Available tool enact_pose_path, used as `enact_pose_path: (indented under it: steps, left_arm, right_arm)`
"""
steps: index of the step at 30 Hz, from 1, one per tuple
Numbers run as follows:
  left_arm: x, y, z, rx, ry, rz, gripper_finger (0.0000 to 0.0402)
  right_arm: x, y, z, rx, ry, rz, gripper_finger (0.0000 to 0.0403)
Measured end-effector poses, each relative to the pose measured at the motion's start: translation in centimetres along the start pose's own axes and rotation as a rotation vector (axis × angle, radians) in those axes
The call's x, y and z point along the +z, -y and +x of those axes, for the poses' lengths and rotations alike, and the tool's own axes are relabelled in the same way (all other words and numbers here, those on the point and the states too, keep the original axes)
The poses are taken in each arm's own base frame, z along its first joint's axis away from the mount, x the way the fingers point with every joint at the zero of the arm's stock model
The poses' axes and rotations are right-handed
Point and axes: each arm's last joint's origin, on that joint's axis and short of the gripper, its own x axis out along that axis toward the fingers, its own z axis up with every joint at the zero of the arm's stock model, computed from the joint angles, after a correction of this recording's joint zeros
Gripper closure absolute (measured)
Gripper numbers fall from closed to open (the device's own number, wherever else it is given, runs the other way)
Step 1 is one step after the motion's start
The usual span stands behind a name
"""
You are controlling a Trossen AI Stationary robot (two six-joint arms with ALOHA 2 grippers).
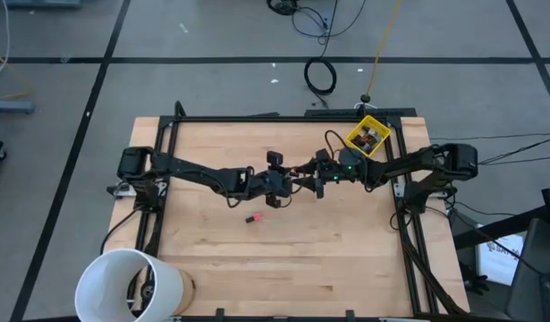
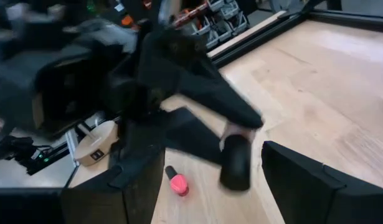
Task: Pick & Place Nail Polish
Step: Put the light pink nail polish bottle into the yellow bin
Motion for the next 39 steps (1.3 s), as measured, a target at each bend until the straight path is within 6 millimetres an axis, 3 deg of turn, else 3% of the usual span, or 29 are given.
enact_pose_path:
  steps: [8, 29, 34, 39]
  left_arm:
    - [0.40, -0.15, 0.51, 0.036, -0.022, 0.011, 0.0308]
    - [0.40, -0.13, 0.40, 0.057, -0.036, -0.012, 0.0305]
    - [0.45, -0.02, 0.35, 0.054, -0.034, -0.021, 0.0305]
    - [0.46, 0.00, 0.36, 0.043, -0.026, -0.024, 0.0305]
  right_arm:
    - [-0.21, 0.24, 0.30, -0.006, -0.006, 0.010, 0.0165]
    - [-0.20, 0.52, 0.22, -0.025, -0.006, -0.008, 0.0323]
    - [-0.21, 0.54, 0.23, -0.048, 0.005, -0.009, 0.0328]
    - [-0.17, 0.46, 0.24, -0.051, 0.013, -0.012, 0.0297]
